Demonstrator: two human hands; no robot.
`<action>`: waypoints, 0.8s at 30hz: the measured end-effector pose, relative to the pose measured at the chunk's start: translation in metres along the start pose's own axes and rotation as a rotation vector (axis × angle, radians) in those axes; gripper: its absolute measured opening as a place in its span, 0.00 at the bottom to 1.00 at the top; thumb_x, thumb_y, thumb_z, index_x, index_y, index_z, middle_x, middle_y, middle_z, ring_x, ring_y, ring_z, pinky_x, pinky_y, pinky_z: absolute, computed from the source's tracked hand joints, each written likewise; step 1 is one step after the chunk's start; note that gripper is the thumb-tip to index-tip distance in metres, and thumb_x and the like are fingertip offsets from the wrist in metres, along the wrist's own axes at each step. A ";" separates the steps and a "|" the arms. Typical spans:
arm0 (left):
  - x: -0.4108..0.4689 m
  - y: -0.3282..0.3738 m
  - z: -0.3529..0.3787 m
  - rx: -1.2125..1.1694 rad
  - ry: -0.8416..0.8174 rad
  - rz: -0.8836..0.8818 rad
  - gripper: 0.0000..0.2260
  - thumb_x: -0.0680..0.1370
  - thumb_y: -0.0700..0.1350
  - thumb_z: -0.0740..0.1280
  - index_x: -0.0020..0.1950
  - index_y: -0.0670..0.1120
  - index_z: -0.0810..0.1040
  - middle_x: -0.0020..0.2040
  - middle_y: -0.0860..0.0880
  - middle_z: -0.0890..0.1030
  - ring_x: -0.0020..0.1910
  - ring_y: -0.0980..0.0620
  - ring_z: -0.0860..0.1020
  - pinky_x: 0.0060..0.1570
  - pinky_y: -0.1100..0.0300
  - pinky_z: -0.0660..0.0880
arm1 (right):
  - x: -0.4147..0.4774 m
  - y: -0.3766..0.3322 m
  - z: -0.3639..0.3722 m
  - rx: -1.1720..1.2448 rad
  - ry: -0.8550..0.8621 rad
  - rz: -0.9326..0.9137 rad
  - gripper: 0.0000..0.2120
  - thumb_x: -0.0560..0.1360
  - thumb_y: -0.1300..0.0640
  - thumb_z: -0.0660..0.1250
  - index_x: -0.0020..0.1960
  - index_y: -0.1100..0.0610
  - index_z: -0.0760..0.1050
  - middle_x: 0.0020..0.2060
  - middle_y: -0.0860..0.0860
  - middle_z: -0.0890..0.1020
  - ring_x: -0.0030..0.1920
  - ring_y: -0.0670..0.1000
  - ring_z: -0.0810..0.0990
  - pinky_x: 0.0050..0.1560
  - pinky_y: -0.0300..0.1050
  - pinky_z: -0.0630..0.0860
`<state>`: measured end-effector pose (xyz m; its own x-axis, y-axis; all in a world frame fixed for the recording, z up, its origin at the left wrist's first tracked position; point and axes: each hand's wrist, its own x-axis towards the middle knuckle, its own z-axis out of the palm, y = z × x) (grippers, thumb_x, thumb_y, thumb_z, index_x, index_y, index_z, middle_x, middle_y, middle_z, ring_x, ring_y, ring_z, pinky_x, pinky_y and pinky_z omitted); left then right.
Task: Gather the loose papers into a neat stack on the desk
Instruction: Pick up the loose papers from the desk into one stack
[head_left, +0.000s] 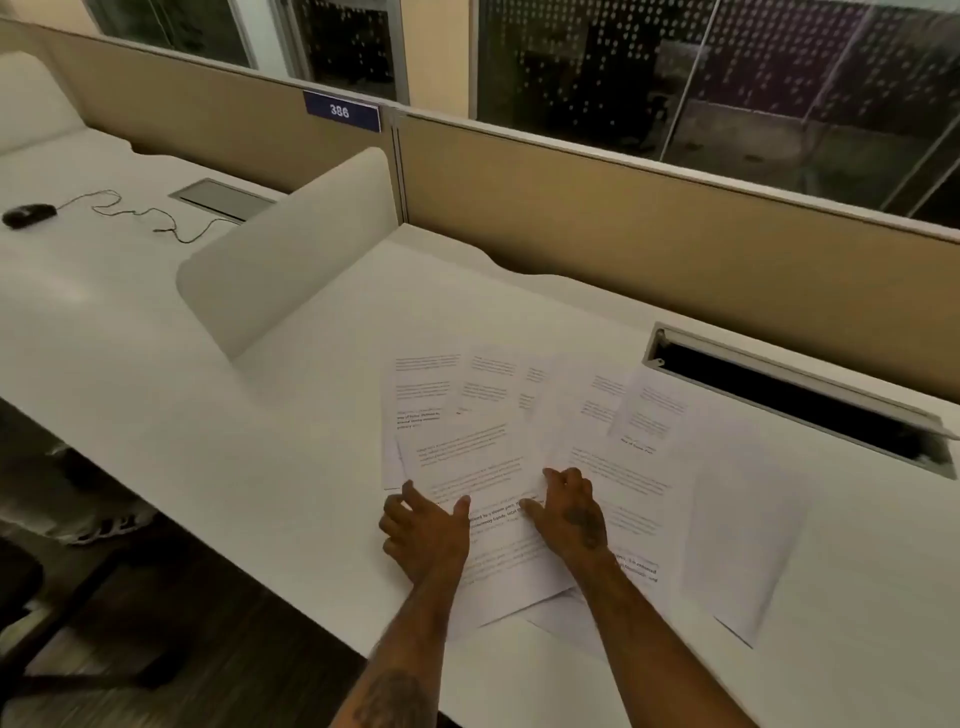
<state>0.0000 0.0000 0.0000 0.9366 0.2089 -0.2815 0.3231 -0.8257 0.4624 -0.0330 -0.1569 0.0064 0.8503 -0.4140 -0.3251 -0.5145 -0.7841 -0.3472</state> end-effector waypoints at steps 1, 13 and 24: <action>0.000 0.001 -0.001 -0.017 -0.031 -0.059 0.40 0.74 0.63 0.69 0.76 0.43 0.59 0.73 0.40 0.65 0.70 0.40 0.65 0.66 0.44 0.67 | 0.001 -0.001 0.001 0.007 0.000 0.012 0.32 0.78 0.41 0.62 0.76 0.56 0.61 0.72 0.56 0.67 0.71 0.56 0.67 0.68 0.51 0.71; 0.024 -0.008 0.013 -0.355 -0.142 -0.105 0.23 0.75 0.45 0.72 0.69 0.42 0.73 0.64 0.41 0.80 0.61 0.41 0.79 0.62 0.45 0.77 | 0.018 -0.003 0.010 0.264 -0.042 0.272 0.30 0.71 0.50 0.74 0.69 0.58 0.70 0.65 0.56 0.76 0.65 0.57 0.75 0.63 0.52 0.76; 0.019 0.006 -0.045 -0.751 -0.398 0.257 0.08 0.80 0.45 0.67 0.58 0.52 0.80 0.49 0.53 0.87 0.44 0.56 0.87 0.41 0.62 0.83 | -0.004 0.049 -0.058 0.769 0.101 0.287 0.17 0.72 0.45 0.73 0.41 0.61 0.80 0.41 0.55 0.85 0.43 0.55 0.82 0.48 0.49 0.79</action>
<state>0.0259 0.0226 0.0353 0.9208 -0.2490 -0.3003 0.2446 -0.2314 0.9416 -0.0552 -0.2203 0.0414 0.6612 -0.6184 -0.4247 -0.6144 -0.1215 -0.7796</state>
